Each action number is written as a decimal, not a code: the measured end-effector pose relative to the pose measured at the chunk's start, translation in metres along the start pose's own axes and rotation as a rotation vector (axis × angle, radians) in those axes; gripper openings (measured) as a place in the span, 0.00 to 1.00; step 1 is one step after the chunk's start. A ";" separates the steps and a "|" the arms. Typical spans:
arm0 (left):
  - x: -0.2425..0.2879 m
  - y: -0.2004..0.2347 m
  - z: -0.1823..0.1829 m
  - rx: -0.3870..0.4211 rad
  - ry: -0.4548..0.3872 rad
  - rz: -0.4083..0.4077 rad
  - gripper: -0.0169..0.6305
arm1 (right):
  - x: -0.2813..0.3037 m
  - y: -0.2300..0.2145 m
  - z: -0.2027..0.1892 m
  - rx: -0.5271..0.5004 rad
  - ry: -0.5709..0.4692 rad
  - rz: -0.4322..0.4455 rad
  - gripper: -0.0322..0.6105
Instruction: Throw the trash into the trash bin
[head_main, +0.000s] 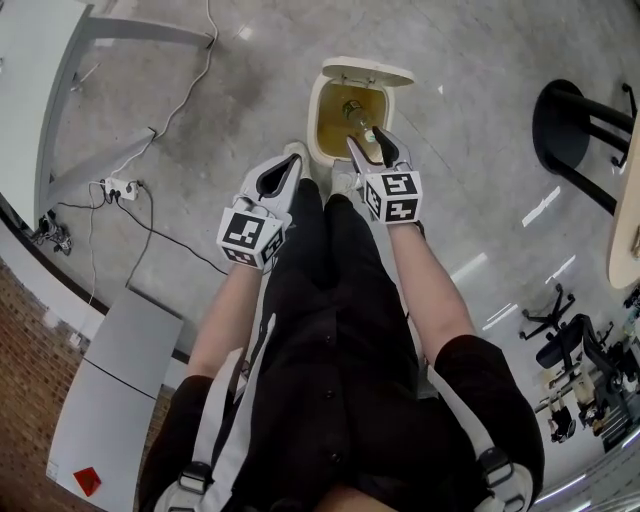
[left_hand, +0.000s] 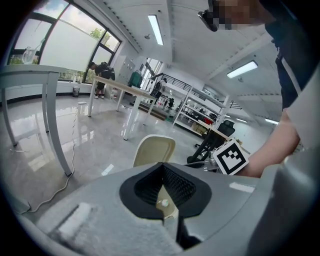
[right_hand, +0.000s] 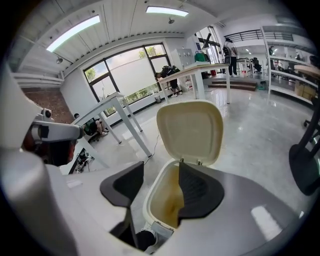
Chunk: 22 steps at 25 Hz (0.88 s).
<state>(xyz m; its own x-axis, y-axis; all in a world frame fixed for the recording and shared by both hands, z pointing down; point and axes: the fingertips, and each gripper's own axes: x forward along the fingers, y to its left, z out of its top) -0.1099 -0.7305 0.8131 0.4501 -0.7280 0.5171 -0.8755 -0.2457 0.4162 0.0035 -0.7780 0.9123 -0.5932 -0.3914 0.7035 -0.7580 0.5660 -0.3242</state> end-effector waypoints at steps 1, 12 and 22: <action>0.001 -0.003 0.003 0.001 -0.008 -0.002 0.03 | -0.005 0.000 0.003 -0.003 -0.008 -0.001 0.38; -0.018 -0.035 0.092 0.058 -0.182 0.017 0.03 | -0.103 -0.005 0.080 -0.092 -0.194 -0.025 0.21; -0.093 -0.055 0.185 0.092 -0.420 0.052 0.03 | -0.225 -0.013 0.163 -0.082 -0.491 -0.074 0.10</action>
<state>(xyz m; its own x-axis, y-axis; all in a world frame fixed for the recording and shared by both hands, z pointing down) -0.1363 -0.7682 0.6038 0.3110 -0.9334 0.1788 -0.9158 -0.2440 0.3189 0.1024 -0.8151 0.6552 -0.6115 -0.7167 0.3353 -0.7905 0.5713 -0.2206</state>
